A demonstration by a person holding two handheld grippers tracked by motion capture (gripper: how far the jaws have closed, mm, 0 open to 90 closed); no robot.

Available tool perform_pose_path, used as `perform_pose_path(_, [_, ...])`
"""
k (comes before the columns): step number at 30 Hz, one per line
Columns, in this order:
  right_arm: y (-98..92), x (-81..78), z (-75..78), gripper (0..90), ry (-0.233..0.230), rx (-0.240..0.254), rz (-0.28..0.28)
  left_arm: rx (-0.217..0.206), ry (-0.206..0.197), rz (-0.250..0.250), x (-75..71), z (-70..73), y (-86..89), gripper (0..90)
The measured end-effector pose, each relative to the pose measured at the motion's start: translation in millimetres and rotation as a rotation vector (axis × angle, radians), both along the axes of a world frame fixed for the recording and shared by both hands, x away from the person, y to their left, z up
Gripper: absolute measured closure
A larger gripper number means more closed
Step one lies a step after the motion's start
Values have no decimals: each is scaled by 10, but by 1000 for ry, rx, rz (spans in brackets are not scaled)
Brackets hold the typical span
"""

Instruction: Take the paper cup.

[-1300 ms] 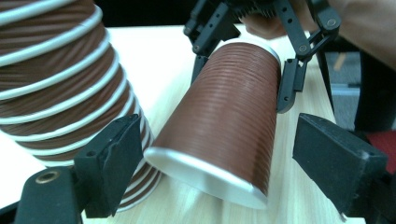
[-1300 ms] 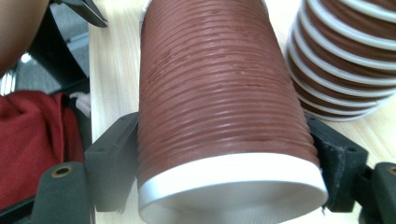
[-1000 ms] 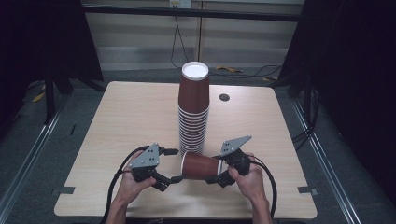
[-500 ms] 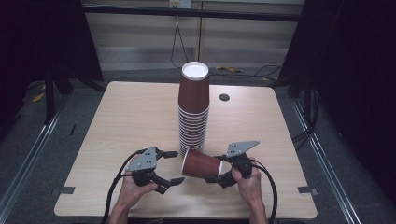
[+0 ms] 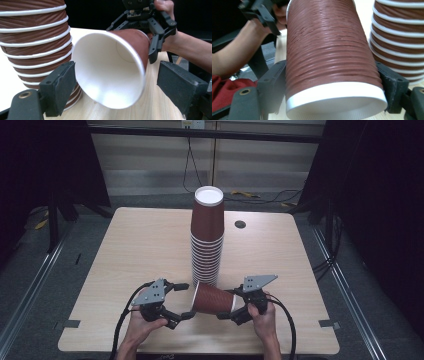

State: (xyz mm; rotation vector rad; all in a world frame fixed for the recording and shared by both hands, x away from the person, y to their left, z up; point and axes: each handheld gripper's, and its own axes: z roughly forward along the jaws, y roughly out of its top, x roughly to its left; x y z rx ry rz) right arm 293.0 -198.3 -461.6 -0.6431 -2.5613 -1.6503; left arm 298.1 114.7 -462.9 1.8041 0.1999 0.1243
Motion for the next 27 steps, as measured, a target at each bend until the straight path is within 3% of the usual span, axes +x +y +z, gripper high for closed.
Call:
perform_pose_path(5, [12, -19, 12, 212, -14, 10, 15, 1, 13, 11, 34, -26, -22, 154])
perform_pose_path(9, [24, -30, 25, 212, -22, 13, 20, 6, 14, 4, 56, -45, -51, 93])
perform_pose_path(12, [50, -30, 34, 213, -30, 11, 36, 39, -4, 23, 50, -46, -90, 0])
perform_pose_path(15, [87, -29, 32, 213, -40, 10, 43, 39, 0, 3, 52, -52, -130, 0])
perform_pose_path(16, [100, -29, 33, 213, -39, 9, 48, 56, -5, 16, 44, -46, -129, 0])
perform_pose_path(20, [135, -30, 54, 213, -44, 2, 58, 28, 12, -27, 68, -64, -137, 0])
perform_pose_path(27, [182, -17, 79, 212, -51, -29, 71, 20, 31, -52, 96, -90, -196, 0])
